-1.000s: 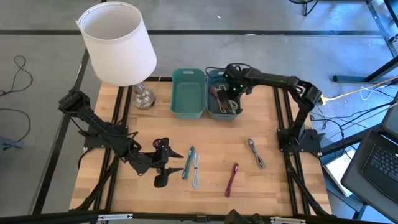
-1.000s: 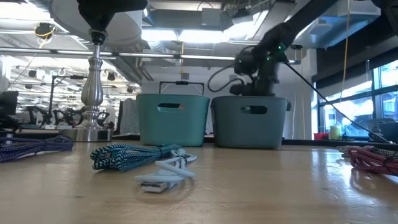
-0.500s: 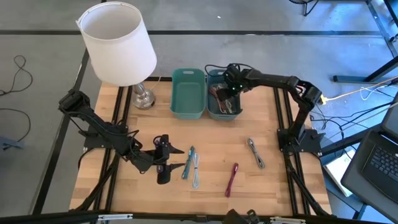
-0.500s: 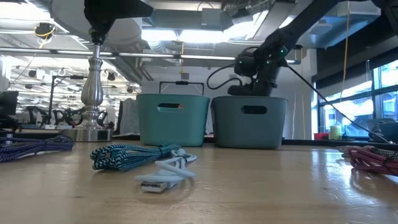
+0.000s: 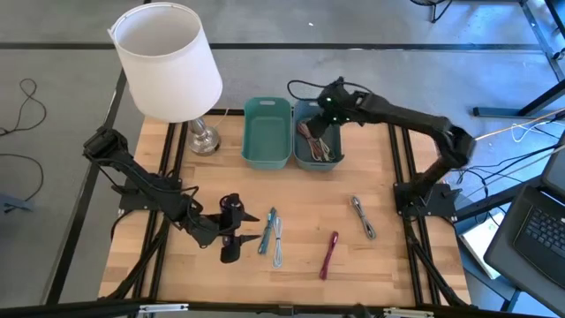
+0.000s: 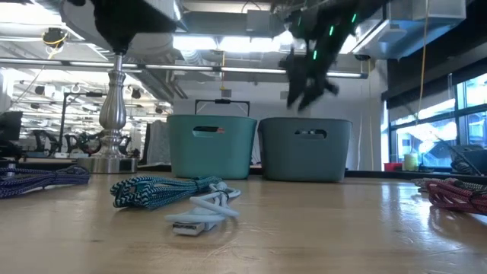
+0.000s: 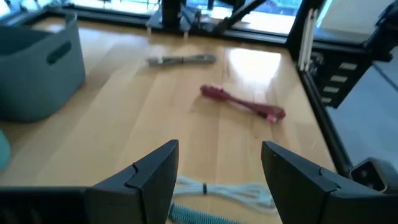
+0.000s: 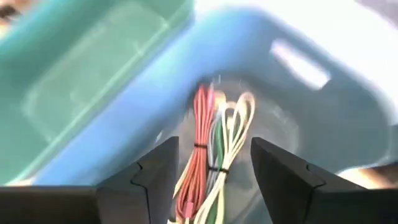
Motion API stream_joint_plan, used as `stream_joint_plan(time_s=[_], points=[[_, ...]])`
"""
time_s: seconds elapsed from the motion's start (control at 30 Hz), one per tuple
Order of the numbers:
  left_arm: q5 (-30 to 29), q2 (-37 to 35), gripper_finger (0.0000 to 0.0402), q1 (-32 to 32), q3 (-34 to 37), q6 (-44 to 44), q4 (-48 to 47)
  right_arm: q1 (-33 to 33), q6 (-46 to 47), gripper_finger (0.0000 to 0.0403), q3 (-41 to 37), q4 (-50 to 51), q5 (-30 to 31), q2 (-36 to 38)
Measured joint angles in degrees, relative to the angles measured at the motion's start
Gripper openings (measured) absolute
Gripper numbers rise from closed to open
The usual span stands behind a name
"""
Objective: Pick and place USB-C Cables
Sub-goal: Put the light blue charger cable into the blue bin
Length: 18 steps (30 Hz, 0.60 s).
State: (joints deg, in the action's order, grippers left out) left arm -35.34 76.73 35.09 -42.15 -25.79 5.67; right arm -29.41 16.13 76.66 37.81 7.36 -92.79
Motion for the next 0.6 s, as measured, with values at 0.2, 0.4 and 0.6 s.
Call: stream_joint_plan(time_s=[0.2, 0.4, 0.6], points=[[0.6, 0.0, 0.0223, 0.07, 0.04, -4.73, -5.54, 12.71, 2.27, 0.0184, 0.54, 3.63, -1.03, 13.21], [0.95, 0.0, 0.0223, 0.11, 0.04, -5.0, -6.12, 33.19, 18.14, 0.0173, -4.0, 8.75, -6.5, 19.96], [1.84, 0.0, 0.0223, 0.11, 0.04, -5.2, -5.93, 55.04, 34.66, 0.0172, -13.08, -3.99, -0.77, 19.69]])
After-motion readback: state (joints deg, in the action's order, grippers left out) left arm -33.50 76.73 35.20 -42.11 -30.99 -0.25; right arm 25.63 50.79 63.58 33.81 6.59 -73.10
